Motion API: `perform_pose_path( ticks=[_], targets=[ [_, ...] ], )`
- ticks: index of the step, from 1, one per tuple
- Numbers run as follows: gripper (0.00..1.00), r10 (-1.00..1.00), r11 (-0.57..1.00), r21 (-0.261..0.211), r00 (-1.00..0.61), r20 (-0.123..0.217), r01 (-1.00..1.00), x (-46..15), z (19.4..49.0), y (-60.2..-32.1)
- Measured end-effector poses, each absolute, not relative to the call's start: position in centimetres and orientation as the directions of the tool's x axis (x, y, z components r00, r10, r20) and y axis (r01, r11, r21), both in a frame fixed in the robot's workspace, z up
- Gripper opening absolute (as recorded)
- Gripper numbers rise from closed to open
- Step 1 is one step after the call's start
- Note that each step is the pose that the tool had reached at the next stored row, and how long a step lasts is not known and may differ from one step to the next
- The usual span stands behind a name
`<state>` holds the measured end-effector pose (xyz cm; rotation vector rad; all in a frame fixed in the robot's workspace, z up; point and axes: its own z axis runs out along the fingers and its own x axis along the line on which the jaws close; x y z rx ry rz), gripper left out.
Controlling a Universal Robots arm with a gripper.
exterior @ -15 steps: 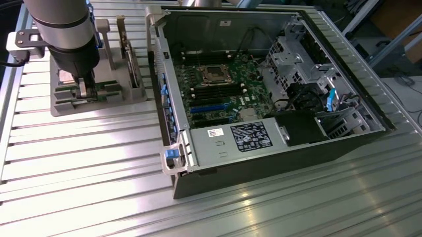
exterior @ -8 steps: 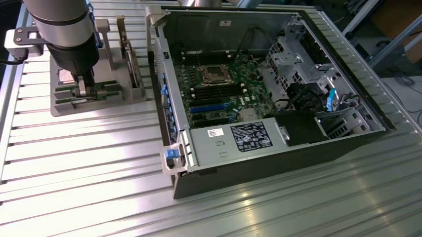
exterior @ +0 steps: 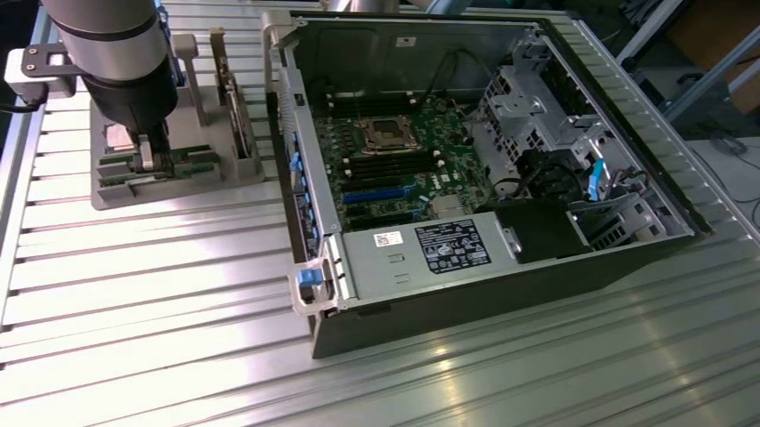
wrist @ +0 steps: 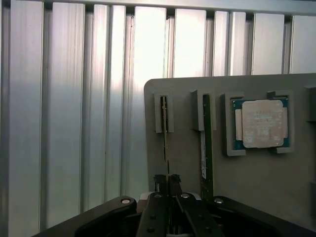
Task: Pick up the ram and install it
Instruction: 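Pick up the ram and move it above insertion slot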
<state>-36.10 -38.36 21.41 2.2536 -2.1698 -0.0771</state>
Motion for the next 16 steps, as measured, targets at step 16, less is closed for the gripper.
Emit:
perform_pose_path(
  ticks=[16],
  targets=[
    [0.13, -0.999, -0.038, 0.043, 0.037, -0.027, -0.998, -36.1, 22.18, -38.36]
  ],
)
